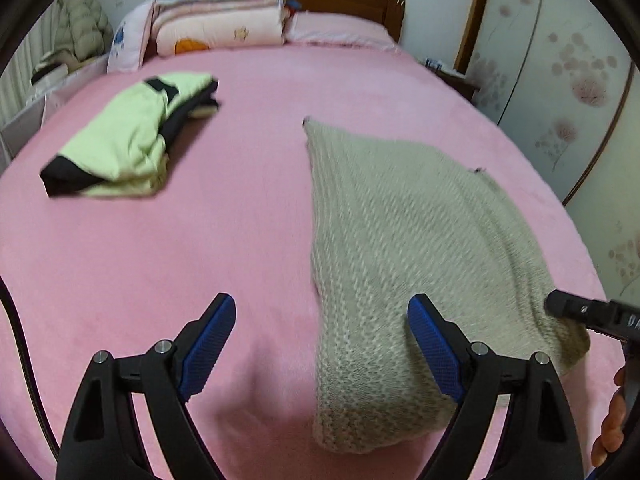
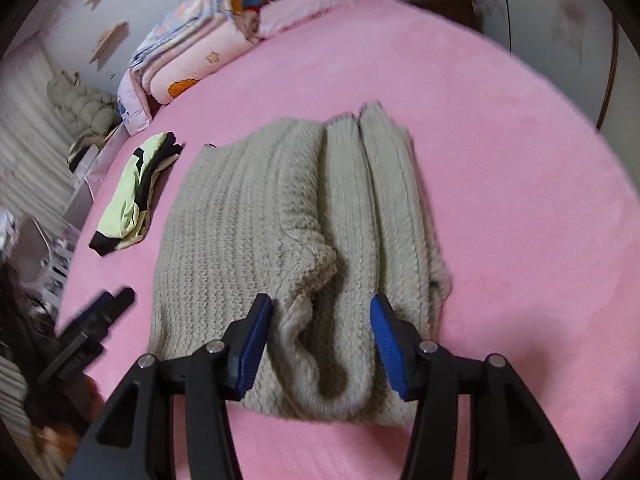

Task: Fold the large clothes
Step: 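Move the right gripper to the other side edge and grasp it, then fold the held side over the middle with the right gripper and release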

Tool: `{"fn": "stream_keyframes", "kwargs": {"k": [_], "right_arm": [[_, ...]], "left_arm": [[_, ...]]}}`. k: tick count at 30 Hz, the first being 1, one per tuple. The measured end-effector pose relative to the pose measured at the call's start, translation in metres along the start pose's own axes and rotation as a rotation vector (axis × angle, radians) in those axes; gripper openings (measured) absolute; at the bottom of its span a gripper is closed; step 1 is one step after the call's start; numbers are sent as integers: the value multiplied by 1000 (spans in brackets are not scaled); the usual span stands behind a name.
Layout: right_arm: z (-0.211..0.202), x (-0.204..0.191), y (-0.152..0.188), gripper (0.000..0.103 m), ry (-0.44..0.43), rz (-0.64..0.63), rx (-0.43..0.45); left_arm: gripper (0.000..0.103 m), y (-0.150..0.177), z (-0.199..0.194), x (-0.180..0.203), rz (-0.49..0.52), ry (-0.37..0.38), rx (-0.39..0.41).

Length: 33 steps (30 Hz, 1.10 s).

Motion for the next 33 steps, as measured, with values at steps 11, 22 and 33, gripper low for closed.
{"fn": "stream_keyframes", "kwargs": {"k": [11,22,33], "right_arm": [[27,3,-12,66,-89,63,-150],[-7,-42,-17,28,-21,-211,70],[13,36,-9,37,45,-24,19]], "left_arm": [[87,7,26,2,-43,56,-29],[87,-14,18,16,10,53,0],[88,-5,39,63,150,17,-58]]}}
Point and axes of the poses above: each gripper's, at about its wrist camera, not at the fingertips, and z roughly the way its jaws point, x to its right, y to its underside, the point moved 3 cm from there along z, roughly the way its jaws point, and after that the axes turned 14 degrees about z, right-handed, at the moved point
